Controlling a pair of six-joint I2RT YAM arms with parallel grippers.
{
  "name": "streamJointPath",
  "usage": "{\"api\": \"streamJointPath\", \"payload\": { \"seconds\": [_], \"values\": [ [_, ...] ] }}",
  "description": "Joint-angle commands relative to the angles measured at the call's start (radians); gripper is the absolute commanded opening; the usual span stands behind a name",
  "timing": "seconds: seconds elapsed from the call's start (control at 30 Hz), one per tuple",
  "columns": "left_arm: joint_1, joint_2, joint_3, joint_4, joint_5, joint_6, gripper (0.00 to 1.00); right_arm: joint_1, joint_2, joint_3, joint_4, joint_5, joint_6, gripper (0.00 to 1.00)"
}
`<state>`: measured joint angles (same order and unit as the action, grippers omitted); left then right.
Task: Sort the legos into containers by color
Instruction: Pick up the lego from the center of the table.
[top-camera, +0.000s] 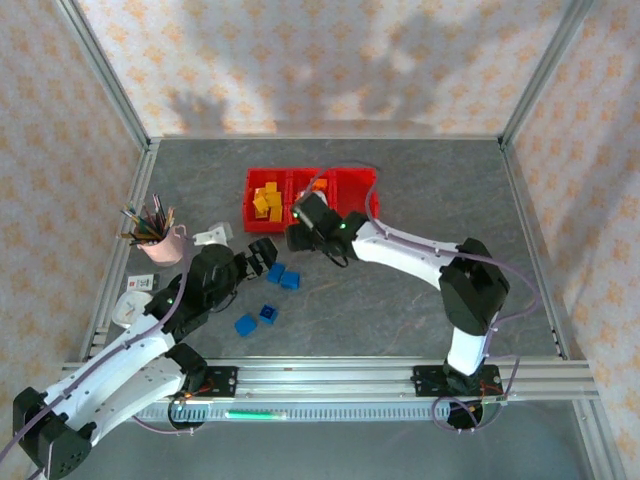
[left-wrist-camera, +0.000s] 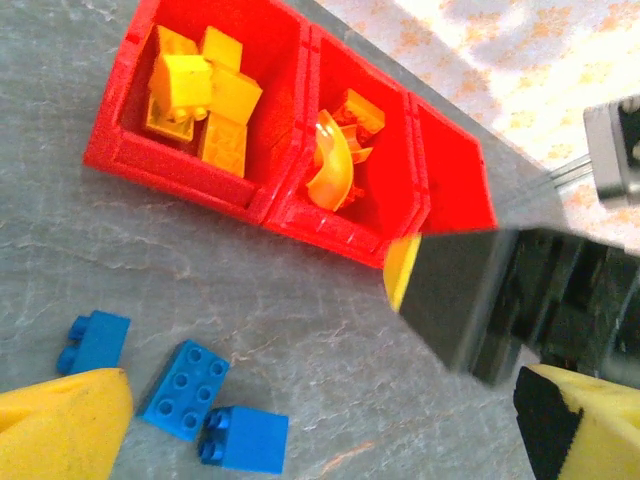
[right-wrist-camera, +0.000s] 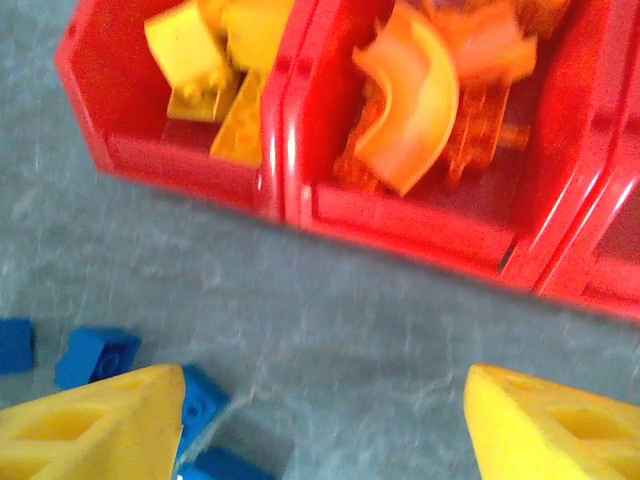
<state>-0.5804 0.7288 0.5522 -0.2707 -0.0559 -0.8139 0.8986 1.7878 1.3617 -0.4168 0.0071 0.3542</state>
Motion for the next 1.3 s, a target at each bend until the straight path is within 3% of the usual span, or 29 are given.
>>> {"api": "streamJointPath", "payload": {
  "seconds": [0.0, 0.3, 0.83, 1.27],
  "values": [
    [0.008, -0.039, -0.018, -0.096, 0.007, -0.019, 0.99, 0.045, -0.047, -0.065, 0.034, 0.000, 0.092, 0.77],
    [0.008, -0.128, -0.045, -0.206, -0.016, -0.034, 0.99, 0.154, -0.010, -0.164, 0.064, -0.007, 0.117, 0.82],
    [0.008, -0.180, -0.074, -0.205, -0.050, -0.071, 0.99, 0.160, 0.220, -0.005, 0.087, 0.017, 0.135, 0.87],
    [0.008, -0.181, -0.072, -0.203, -0.050, -0.071, 0.99, 0.161, 0.277, 0.025, 0.050, 0.087, 0.135, 0.70]
  ]
}}
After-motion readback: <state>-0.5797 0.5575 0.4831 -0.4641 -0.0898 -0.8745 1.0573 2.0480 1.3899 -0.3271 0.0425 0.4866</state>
